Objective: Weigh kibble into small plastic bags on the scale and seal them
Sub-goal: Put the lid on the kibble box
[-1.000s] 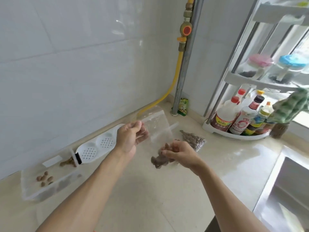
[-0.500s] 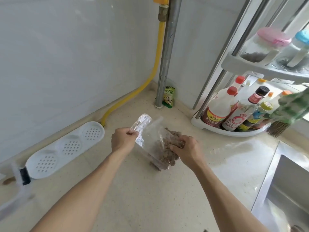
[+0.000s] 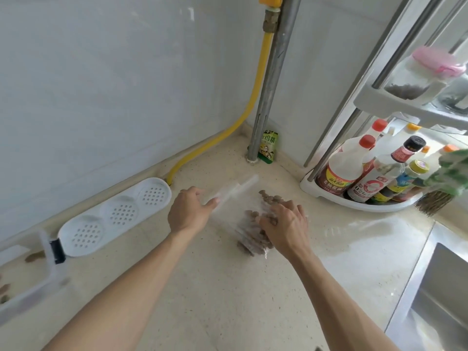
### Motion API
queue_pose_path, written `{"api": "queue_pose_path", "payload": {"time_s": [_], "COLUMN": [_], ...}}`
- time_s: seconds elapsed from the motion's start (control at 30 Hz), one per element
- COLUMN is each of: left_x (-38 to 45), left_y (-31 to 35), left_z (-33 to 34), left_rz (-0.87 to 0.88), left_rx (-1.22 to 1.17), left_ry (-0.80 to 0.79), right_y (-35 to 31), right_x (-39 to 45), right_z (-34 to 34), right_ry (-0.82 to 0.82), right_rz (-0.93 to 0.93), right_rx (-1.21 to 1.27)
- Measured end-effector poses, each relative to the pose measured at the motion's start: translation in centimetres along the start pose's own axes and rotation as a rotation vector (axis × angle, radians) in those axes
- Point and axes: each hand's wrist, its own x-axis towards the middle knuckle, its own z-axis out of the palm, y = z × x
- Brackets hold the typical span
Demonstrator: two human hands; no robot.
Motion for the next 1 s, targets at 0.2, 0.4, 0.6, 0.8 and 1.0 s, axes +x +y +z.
{"api": "queue_pose_path", "payload": {"time_s": [0.2,0.4,0.6,0.8,1.0], "left_x": [-4.9,-10.9,-16.8,-19.1,-18.8], "left_y": [-5.4,-15.6,-24.8,-28.8,-28.8], "left_z": [-4.6,-9.9,-13.6,-14.5,-14.7], "left_rz": [0.045,-0.104,-0.421,-0.602,-0.643], "left_rx": [0.054,0.227,0.216,0.093,-0.032], "left_ry": [0.130,0.225,0.272,0.126,0.126], "right_y": [-7.9,-16.1,-22.1,-25.4,-26.0], "right_x": [-2.8,-7.7,-13.0,-15.9,-16.2], "right_z": [1.6,6.3,12.9,17.4,17.7], "right_ry": [-0.110,-0.330,-0.654,-0.770,-0.770], "right_rz": [-0.126,-0.281,-0.298,-0.288,-0.155], "right_rx": [0.120,0.188,0.252,0.229,0.421]}}
